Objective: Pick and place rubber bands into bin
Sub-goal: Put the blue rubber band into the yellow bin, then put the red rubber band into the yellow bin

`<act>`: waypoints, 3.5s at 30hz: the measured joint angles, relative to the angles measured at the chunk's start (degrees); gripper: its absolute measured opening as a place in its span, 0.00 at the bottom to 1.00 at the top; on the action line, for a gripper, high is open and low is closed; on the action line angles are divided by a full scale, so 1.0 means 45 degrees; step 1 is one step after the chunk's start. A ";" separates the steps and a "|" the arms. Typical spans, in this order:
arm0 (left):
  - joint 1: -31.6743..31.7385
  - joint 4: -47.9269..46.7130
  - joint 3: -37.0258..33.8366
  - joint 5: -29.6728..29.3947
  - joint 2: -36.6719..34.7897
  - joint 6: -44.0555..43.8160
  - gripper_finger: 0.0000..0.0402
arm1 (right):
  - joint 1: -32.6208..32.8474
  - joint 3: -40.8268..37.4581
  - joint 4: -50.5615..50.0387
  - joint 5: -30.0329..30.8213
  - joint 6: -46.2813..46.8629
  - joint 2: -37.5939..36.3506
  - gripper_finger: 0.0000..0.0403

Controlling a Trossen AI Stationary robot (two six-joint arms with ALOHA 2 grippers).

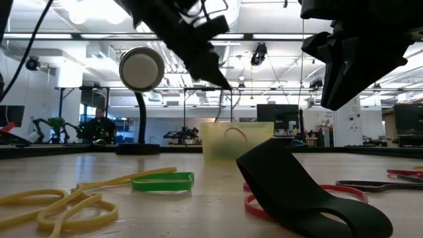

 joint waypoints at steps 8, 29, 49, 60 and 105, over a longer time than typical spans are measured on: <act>0.0329 0.0205 -0.0007 0.0001 0.1167 -0.0062 0.00 | 0.0000 -0.0064 0.0111 0.0000 0.0005 0.0000 0.13; -0.0876 -0.1436 0.0139 0.0258 0.1130 -0.1770 0.24 | 0.0172 -0.1538 0.0549 -0.1086 0.2251 0.0000 0.13; -0.3275 -0.2102 -0.0201 0.0118 0.0425 -0.3231 0.24 | 0.1025 -0.2655 0.2316 -0.2025 0.2662 0.0039 0.13; -0.3307 -0.2126 -0.0398 0.0123 0.0425 -0.3447 0.24 | 0.1025 -0.3127 0.2337 -0.1377 0.2788 0.0044 0.13; -0.3346 -0.1978 -0.1115 0.0128 0.0425 -0.3826 0.24 | 0.0837 -0.3977 0.3065 -0.2127 0.3750 -0.0001 0.13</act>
